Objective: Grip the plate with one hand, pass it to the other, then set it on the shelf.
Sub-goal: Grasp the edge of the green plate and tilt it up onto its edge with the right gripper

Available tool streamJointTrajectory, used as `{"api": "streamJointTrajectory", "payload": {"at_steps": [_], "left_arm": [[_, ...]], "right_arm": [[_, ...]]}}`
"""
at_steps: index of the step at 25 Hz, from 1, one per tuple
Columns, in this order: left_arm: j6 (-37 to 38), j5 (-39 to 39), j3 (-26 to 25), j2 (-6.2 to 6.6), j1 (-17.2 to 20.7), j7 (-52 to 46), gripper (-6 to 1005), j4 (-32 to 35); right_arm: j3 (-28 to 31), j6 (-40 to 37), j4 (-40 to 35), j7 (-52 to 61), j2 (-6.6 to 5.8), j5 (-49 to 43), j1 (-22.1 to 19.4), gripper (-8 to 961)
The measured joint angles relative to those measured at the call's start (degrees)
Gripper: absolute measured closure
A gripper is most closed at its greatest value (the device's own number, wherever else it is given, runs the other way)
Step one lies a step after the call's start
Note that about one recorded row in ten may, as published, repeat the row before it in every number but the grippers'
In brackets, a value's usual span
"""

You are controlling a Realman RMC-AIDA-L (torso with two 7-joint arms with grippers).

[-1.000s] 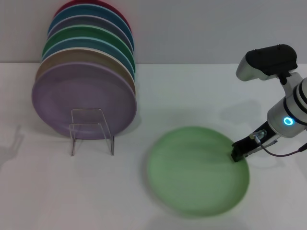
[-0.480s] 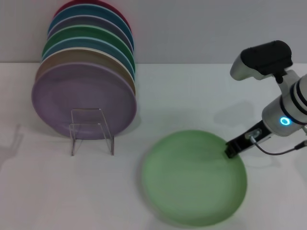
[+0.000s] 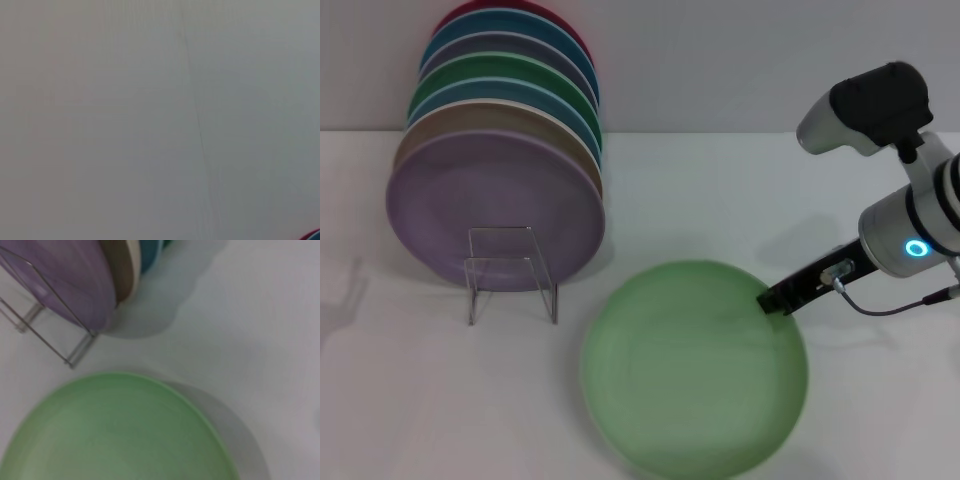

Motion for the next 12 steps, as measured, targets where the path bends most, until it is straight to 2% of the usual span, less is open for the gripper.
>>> {"api": "streamJointTrajectory", "payload": {"at_steps": [5, 12], "left_arm": [[0.1, 0.0, -0.1, 0.0, 0.2, 0.0, 215, -1.2], [0.2, 0.0, -0.2, 0.04, 0.4, 0.1, 215, -1.6]], "right_arm": [[0.3, -0.1, 3.2, -2.4, 0.02, 3.0, -1.1, 930], [0.9, -0.6, 12.1, -5.8, 0.05, 9.2, -4.1, 929]]}}
